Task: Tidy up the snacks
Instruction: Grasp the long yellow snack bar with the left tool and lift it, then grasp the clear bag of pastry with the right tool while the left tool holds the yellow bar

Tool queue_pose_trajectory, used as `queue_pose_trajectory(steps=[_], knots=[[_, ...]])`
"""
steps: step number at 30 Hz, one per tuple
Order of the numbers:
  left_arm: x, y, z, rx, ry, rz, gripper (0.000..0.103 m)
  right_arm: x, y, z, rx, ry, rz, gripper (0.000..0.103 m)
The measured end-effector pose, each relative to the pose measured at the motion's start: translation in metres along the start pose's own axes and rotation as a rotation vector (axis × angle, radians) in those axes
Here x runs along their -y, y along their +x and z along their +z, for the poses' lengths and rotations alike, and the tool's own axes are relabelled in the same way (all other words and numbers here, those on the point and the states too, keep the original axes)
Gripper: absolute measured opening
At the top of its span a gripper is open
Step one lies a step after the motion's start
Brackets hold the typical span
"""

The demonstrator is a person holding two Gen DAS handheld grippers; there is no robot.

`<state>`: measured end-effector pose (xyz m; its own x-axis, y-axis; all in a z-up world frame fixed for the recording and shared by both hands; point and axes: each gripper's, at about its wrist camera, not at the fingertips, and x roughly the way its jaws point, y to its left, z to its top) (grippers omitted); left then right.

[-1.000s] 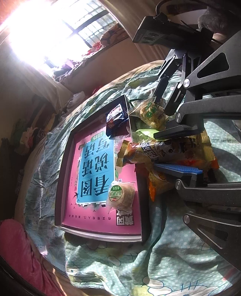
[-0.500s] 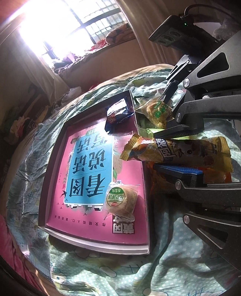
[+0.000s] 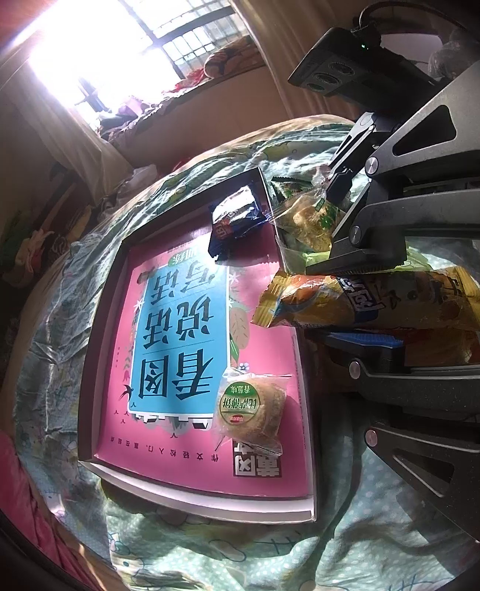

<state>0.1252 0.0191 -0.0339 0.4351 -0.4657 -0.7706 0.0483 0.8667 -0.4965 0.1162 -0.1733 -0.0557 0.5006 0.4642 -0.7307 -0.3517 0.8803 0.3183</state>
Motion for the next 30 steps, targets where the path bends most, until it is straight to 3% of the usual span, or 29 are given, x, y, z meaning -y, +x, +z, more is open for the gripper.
queue_pose_trajectory(steps=[12,15,30], knots=[[-0.007,-0.015,-0.002,0.063,0.027,-0.081,0.026,0.001,-0.019,0.007,0.055,-0.003,0.001,0.042],[-0.008,-0.026,0.000,0.107,0.040,-0.055,0.026,0.001,-0.020,0.007,0.055,-0.009,-0.008,0.041],[-0.023,-0.059,0.009,0.247,0.017,-0.067,0.026,0.000,-0.042,0.017,0.120,-0.015,-0.029,0.037]])
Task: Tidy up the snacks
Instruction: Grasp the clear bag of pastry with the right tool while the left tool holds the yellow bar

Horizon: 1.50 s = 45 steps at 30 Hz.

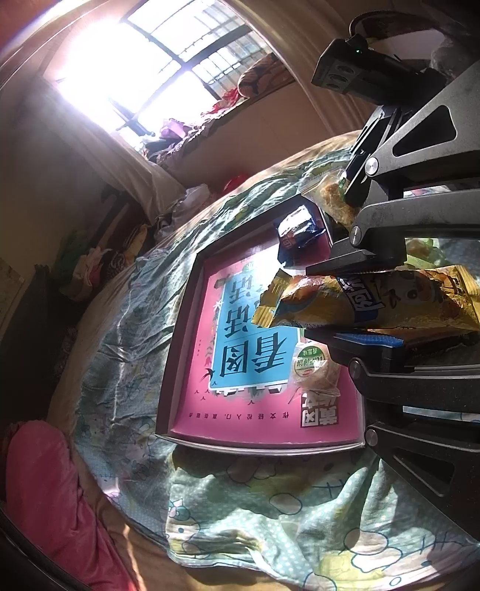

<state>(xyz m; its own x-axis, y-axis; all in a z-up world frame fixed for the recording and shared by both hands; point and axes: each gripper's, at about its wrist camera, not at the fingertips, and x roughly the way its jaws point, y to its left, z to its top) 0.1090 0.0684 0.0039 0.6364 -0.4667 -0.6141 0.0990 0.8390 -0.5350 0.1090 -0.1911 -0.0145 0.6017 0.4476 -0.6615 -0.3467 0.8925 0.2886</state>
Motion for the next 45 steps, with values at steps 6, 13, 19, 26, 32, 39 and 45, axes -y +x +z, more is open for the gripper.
queue_pose_trajectory(steps=[6,13,19,26,32,39,45], knots=[[-0.006,-0.009,0.005,0.041,0.000,0.024,0.026,0.001,-0.005,0.006,0.018,0.007,-0.002,0.037],[-0.016,-0.020,0.010,0.104,-0.022,0.032,0.026,0.000,-0.008,0.014,0.040,0.010,-0.001,0.037],[-0.027,-0.026,0.014,0.172,-0.031,0.053,0.026,0.001,-0.008,0.018,0.048,0.018,-0.001,0.037],[-0.026,-0.020,0.018,0.234,0.015,0.078,0.026,0.002,-0.006,0.019,0.051,0.026,-0.002,0.037],[-0.030,-0.006,0.024,0.239,0.044,0.129,0.026,0.003,-0.002,0.023,0.054,0.023,-0.005,0.028],[-0.038,0.006,0.023,0.207,0.036,0.144,0.026,0.008,0.008,0.014,-0.003,0.001,-0.038,0.028],[-0.036,0.007,0.022,0.199,0.041,0.137,0.026,0.004,0.002,-0.006,-0.079,-0.042,0.002,0.030]])
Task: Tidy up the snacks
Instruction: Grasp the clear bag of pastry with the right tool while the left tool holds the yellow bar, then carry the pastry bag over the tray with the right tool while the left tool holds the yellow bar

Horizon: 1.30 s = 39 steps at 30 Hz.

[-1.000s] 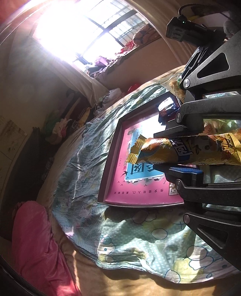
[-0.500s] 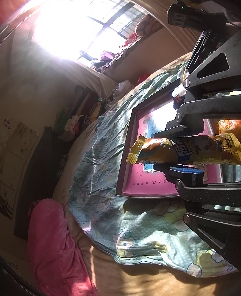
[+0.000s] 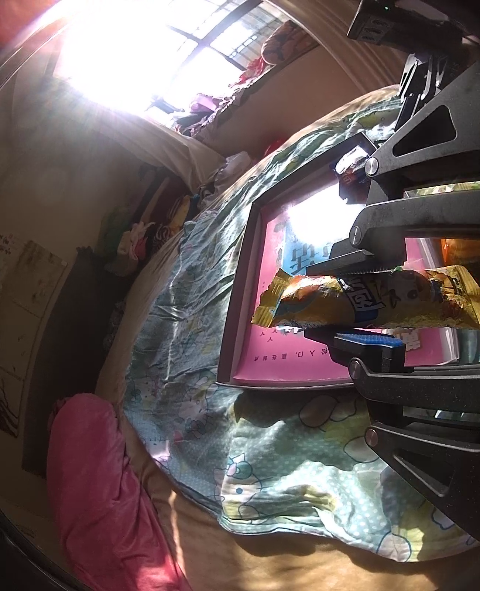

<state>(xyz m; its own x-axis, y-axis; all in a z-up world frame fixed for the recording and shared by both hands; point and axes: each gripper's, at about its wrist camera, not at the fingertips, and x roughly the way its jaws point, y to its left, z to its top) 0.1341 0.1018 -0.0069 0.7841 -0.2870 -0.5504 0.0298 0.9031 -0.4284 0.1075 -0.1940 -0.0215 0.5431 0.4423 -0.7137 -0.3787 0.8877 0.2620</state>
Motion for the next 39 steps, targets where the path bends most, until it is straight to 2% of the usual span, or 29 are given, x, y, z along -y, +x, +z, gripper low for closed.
queue_pose_trajectory(steps=[3,6,17,20,24,29,39], knots=[[0.002,-0.001,0.001,0.009,0.008,0.003,0.026,-0.001,-0.003,-0.013,-0.034,0.036,0.007,0.041],[0.002,-0.003,0.001,0.015,0.008,0.002,0.026,-0.003,-0.002,-0.022,-0.075,0.092,0.023,0.047],[0.005,-0.003,0.000,0.012,0.013,0.001,0.026,-0.002,0.027,-0.037,-0.203,0.204,0.003,0.055],[0.005,-0.002,0.000,0.010,0.017,0.001,0.026,0.000,0.032,-0.036,-0.193,0.194,0.009,0.055],[0.005,-0.003,0.001,0.017,0.014,-0.002,0.026,-0.003,0.033,-0.035,-0.179,0.139,0.008,0.047],[0.004,-0.006,0.003,0.030,0.011,-0.010,0.026,-0.006,0.023,-0.030,-0.153,0.120,0.024,0.043],[-0.002,-0.005,0.006,0.032,-0.022,-0.024,0.026,-0.011,-0.005,-0.005,-0.047,0.129,0.085,0.042]])
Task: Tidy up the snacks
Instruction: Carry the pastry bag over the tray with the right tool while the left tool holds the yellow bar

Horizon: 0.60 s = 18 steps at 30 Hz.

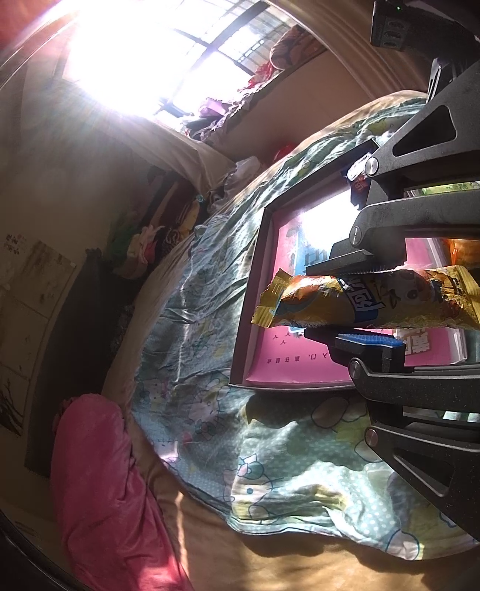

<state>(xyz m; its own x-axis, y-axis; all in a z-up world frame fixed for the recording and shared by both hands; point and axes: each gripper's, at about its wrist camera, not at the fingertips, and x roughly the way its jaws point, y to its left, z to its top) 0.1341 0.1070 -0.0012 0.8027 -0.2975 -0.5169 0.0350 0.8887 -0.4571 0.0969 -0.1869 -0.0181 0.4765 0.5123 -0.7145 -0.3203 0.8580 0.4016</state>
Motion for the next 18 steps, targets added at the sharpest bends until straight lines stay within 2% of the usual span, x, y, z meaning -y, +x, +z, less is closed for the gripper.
queue_pose_trajectory(steps=[6,12,18], knots=[[-0.004,0.005,0.003,0.003,-0.009,0.004,0.026,0.004,-0.006,0.024,0.061,0.013,0.002,0.042],[-0.003,0.011,0.004,0.002,0.001,0.012,0.026,0.006,0.000,0.032,0.080,0.018,-0.009,0.042],[-0.003,0.017,0.003,-0.006,0.010,0.022,0.026,-0.002,0.007,0.043,0.111,-0.028,-0.039,0.042]])
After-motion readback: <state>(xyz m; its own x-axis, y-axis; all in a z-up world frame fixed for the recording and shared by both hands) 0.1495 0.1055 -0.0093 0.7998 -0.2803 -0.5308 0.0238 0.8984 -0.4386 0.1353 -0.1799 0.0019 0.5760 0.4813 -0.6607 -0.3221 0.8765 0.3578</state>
